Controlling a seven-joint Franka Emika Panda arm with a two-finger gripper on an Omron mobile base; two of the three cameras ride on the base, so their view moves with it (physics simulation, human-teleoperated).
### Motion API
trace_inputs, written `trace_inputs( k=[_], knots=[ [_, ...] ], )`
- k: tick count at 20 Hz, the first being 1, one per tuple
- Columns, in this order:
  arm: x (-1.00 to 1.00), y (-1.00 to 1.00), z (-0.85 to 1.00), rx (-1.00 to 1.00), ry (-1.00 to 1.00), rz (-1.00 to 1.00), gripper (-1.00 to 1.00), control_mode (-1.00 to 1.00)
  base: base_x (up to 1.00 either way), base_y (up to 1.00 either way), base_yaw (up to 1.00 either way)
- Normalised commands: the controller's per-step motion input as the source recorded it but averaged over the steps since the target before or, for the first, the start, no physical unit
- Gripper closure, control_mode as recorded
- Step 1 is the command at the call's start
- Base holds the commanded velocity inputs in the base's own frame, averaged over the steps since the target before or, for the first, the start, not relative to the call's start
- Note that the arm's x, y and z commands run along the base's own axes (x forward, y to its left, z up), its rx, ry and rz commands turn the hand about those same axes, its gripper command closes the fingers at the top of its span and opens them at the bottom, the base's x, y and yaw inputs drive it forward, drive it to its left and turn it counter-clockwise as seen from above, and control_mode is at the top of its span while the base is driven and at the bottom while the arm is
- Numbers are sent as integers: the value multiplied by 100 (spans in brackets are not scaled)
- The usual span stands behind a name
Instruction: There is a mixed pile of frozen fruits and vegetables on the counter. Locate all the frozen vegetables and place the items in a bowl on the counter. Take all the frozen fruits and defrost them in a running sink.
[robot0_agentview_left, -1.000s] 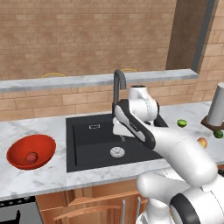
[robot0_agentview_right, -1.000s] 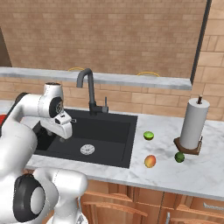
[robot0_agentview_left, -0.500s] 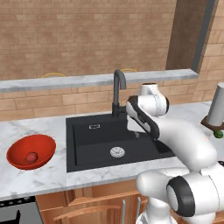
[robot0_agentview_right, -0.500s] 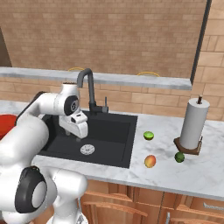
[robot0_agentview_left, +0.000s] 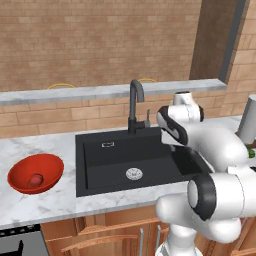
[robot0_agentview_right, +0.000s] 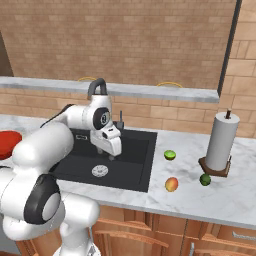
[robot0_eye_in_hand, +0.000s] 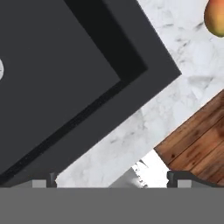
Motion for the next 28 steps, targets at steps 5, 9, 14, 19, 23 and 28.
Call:
trace_inputs(
  k=[5, 9, 14, 19, 23, 28],
  knots=[
    [22, -73, -12, -3, 6, -10, -100, -100, 0, 0, 0],
    [5, -76, 5, 3, 2, -11, -100, -100, 0, 0, 0],
    [0, -75, 7, 5, -4, -7, -100, -100, 0, 0, 0],
    [0, -69, -2, 3, -8, 0, -100, -100, 0, 0, 0],
    [1, -52, -9, -1, -11, 1, -100, -100, 0, 0, 0],
    [-1, -33, 0, -12, -17, 5, -100, -100, 0, 0, 0]
  ],
)
